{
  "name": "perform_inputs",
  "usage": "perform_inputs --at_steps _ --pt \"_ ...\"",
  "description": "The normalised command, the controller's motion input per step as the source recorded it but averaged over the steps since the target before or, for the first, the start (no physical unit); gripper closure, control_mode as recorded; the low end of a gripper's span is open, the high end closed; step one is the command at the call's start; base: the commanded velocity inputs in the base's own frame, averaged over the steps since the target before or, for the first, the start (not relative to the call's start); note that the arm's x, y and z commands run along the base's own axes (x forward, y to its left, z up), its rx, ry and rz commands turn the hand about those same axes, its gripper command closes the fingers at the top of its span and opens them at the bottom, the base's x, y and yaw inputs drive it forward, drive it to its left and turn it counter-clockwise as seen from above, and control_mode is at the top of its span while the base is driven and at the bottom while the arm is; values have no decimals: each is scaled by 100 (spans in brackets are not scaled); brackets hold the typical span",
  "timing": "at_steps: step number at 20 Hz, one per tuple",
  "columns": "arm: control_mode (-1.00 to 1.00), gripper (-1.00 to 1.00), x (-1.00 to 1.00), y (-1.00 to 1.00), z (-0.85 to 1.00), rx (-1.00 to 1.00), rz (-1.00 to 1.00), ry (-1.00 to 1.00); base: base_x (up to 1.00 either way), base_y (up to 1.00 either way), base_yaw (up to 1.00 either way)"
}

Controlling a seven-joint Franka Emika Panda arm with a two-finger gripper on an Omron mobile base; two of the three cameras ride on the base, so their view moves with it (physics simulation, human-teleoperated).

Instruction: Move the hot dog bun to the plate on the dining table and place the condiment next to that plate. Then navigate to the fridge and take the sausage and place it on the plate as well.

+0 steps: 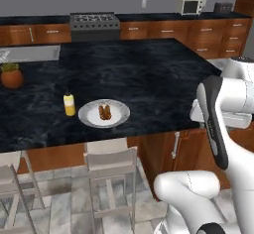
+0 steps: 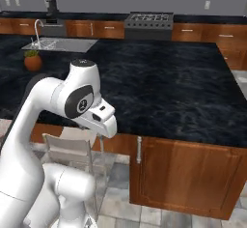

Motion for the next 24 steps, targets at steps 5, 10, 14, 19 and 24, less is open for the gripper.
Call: perform_inputs --at_steps 5,10,14,19,24 --pt "100 -100 0 0 0 0 0 0 2 -100 -14" --pt "100 -100 0 0 0 0 0 0 12 -100 -25" --pt "100 -100 0 0 0 0 0 0 26 -100 -36" --pt "100 -100 0 0 0 0 0 0 45 -100 -37" --pt "100 -100 0 0 0 0 0 0 75 -100 -40"
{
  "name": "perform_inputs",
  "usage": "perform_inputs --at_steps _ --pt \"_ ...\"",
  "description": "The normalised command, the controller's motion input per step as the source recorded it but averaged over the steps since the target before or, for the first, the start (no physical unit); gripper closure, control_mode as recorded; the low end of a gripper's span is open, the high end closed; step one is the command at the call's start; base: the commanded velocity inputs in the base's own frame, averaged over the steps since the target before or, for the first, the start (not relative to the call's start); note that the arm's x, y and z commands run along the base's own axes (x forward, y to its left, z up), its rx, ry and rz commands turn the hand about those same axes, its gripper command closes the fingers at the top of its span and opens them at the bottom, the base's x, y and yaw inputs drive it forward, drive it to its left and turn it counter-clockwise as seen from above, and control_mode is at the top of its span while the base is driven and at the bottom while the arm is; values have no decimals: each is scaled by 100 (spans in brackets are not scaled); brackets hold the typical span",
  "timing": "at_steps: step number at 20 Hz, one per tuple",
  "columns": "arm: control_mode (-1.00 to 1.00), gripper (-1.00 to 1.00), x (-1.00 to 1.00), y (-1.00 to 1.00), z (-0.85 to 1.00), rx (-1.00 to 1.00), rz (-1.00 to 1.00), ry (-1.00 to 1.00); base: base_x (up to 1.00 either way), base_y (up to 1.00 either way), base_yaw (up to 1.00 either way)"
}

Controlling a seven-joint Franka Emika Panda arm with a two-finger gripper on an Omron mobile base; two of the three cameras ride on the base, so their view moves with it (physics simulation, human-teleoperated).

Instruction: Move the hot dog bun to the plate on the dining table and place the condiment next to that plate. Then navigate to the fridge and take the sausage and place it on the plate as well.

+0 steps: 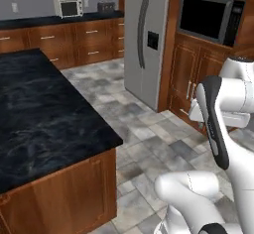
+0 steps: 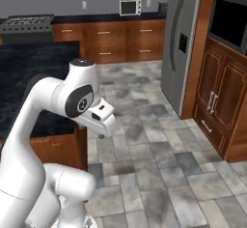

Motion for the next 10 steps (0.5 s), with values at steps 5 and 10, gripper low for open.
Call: perform_inputs --at_steps 5,10 --pt "100 -100 0 0 0 0 0 0 100 -98 -33" --pt "100 -100 0 0 0 0 0 0 100 -35 -16"
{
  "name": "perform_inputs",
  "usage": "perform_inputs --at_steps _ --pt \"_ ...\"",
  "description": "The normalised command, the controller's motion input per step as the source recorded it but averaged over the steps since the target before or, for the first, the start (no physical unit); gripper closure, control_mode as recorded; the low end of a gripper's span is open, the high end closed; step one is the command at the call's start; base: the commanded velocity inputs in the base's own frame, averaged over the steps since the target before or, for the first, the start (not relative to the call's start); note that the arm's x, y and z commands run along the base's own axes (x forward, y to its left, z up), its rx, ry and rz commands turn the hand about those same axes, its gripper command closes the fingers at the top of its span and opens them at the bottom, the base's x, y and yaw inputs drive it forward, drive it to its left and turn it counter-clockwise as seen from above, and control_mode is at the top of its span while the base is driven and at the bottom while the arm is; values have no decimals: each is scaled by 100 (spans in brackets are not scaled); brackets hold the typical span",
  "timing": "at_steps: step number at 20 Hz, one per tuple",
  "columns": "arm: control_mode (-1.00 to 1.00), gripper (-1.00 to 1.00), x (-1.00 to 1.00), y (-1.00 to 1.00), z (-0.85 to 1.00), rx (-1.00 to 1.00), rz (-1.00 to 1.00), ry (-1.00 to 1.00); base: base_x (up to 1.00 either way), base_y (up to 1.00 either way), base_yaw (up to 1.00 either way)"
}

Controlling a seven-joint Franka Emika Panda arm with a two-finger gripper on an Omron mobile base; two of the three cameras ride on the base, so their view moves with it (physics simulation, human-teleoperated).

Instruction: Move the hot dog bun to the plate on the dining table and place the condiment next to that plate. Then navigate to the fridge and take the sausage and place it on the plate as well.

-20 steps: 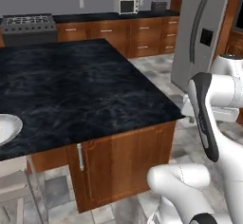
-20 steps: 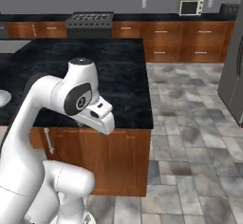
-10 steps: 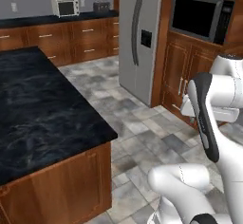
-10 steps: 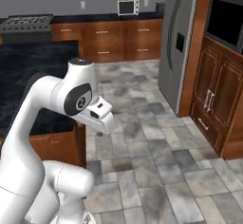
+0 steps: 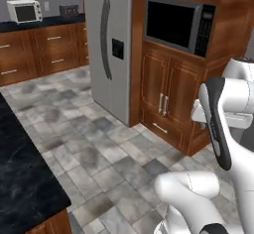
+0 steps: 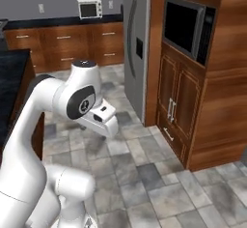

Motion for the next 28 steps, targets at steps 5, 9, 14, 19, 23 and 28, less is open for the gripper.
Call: perform_inputs --at_steps 5,9,14,19,23,28 --pt "100 -100 0 0 0 0 0 0 100 -3 -1" --pt "100 -100 0 0 0 0 0 0 100 0 5" --pt "100 -100 0 0 0 0 0 0 100 -4 21" --pt "100 -100 0 0 0 0 0 0 100 -21 29" --pt "100 -100 0 0 0 0 0 0 100 -23 28" --pt "100 -100 0 0 0 0 0 0 100 -18 23"
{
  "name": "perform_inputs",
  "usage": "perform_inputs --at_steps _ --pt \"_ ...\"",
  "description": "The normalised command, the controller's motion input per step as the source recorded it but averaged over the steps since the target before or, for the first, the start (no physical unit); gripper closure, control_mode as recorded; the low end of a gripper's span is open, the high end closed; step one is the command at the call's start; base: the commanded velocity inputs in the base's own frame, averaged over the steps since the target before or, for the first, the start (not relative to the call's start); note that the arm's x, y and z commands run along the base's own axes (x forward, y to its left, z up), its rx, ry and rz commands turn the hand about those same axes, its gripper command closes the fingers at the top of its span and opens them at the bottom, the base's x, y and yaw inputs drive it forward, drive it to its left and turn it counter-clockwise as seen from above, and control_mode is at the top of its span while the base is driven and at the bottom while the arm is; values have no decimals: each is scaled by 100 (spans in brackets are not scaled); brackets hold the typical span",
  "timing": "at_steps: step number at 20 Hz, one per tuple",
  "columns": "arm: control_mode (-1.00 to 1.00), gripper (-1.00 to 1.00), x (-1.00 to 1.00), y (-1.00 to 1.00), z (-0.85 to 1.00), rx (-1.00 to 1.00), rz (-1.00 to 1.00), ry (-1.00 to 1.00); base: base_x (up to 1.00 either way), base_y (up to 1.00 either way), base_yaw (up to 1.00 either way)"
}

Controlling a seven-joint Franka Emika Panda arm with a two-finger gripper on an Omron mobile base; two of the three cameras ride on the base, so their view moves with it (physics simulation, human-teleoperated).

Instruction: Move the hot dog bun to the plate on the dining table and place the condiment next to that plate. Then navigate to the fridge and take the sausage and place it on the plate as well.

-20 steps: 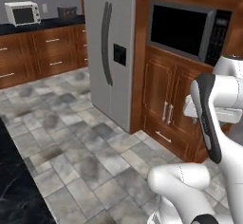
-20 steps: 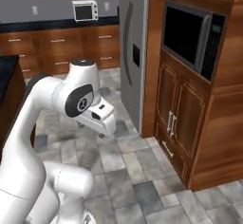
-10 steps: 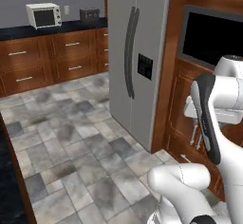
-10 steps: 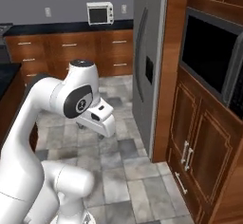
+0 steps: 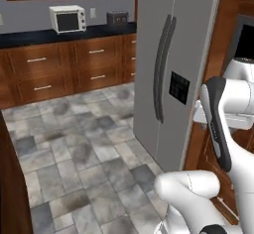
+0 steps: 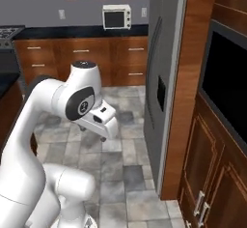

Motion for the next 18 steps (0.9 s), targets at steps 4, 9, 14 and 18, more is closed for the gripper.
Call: perform_inputs --at_steps 4,9,14,18 --pt "100 -100 0 0 0 0 0 0 100 0 3" --pt "100 -100 0 0 0 0 0 0 77 0 -35" --pt "100 -100 0 0 0 0 0 0 49 0 -51" --pt "100 -100 0 0 0 0 0 0 25 0 -54"
